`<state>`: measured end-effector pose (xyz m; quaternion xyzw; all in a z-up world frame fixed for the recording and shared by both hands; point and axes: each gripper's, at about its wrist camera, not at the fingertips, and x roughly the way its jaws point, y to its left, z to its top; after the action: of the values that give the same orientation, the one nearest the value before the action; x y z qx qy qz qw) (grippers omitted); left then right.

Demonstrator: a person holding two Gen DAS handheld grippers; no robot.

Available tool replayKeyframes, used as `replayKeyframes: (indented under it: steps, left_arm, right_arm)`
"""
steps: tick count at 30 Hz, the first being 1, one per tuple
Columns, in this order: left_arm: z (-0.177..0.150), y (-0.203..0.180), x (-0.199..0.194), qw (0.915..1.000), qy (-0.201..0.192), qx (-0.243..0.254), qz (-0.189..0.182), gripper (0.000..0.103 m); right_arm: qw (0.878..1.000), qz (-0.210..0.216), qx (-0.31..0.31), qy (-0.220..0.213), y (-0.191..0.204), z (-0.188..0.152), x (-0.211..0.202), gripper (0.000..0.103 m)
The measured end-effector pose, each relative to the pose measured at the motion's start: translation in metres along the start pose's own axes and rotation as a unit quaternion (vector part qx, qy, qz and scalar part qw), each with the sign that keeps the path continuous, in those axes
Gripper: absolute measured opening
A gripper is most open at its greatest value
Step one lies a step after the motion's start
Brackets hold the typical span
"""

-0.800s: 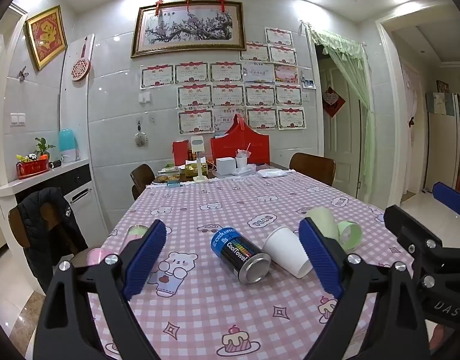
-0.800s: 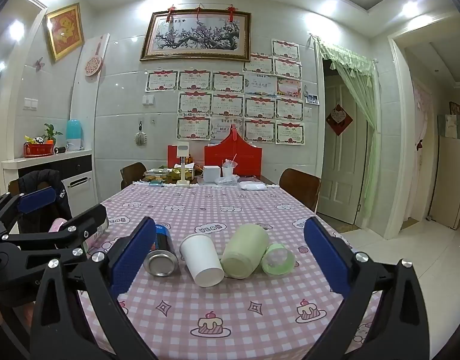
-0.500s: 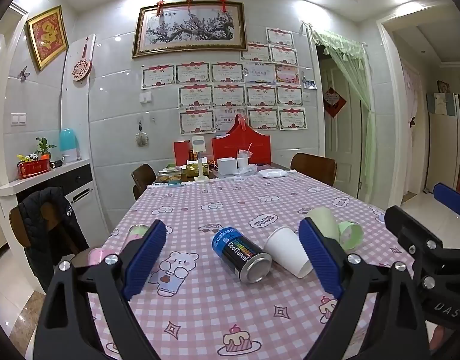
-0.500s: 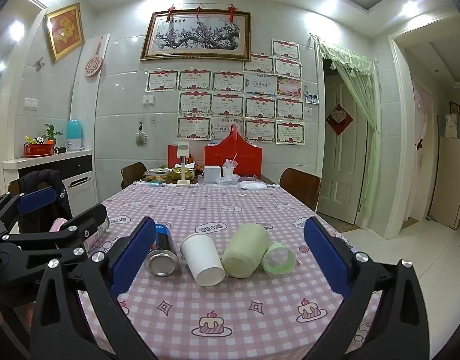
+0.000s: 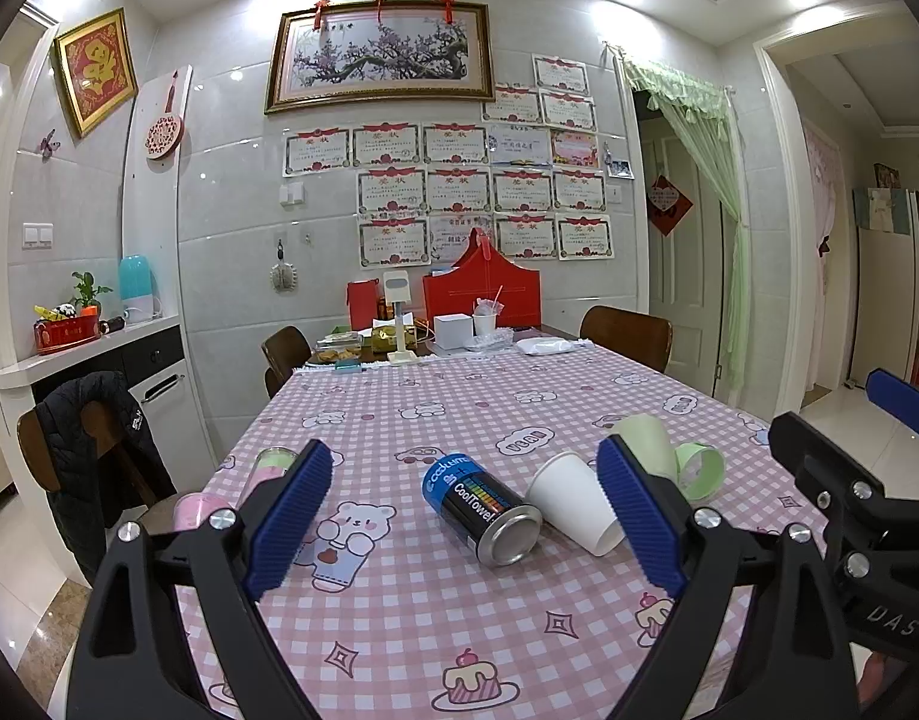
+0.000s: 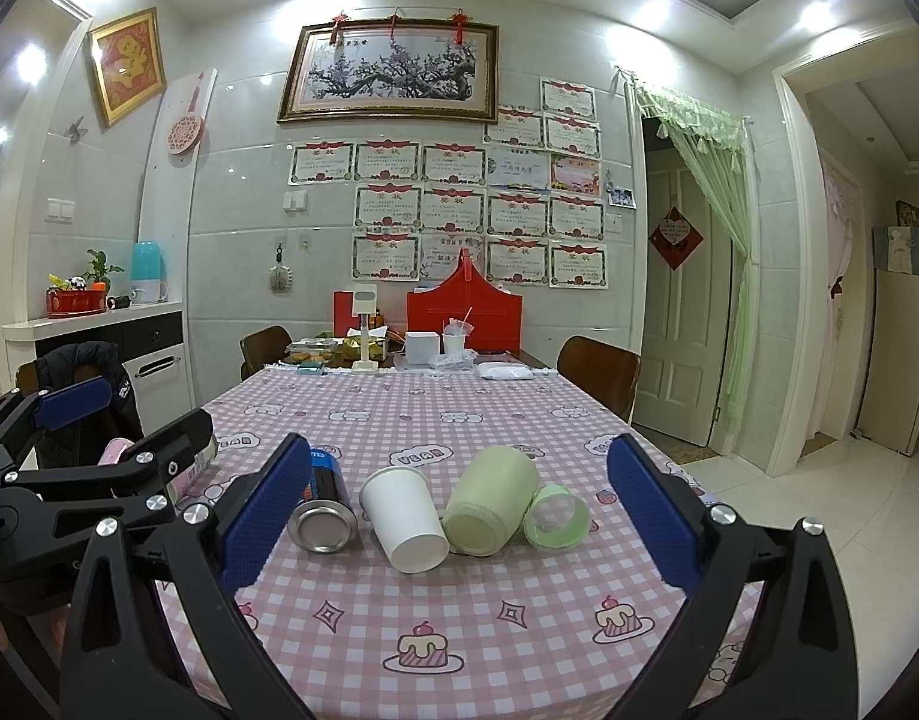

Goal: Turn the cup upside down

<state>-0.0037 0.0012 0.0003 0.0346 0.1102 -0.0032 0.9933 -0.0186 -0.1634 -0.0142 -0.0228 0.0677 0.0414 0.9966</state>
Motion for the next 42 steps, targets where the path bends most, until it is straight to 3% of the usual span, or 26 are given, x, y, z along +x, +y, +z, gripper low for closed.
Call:
replayKeyframes:
  steps: [42]
  left_arm:
    - [-0.0021, 0.0009, 0.0022, 1.0, 0.001, 0.0, 0.0, 0.089]
  right_arm:
    - [1.0, 0.0, 0.002, 0.001, -0.0023, -0.0004, -0.0026, 0.095]
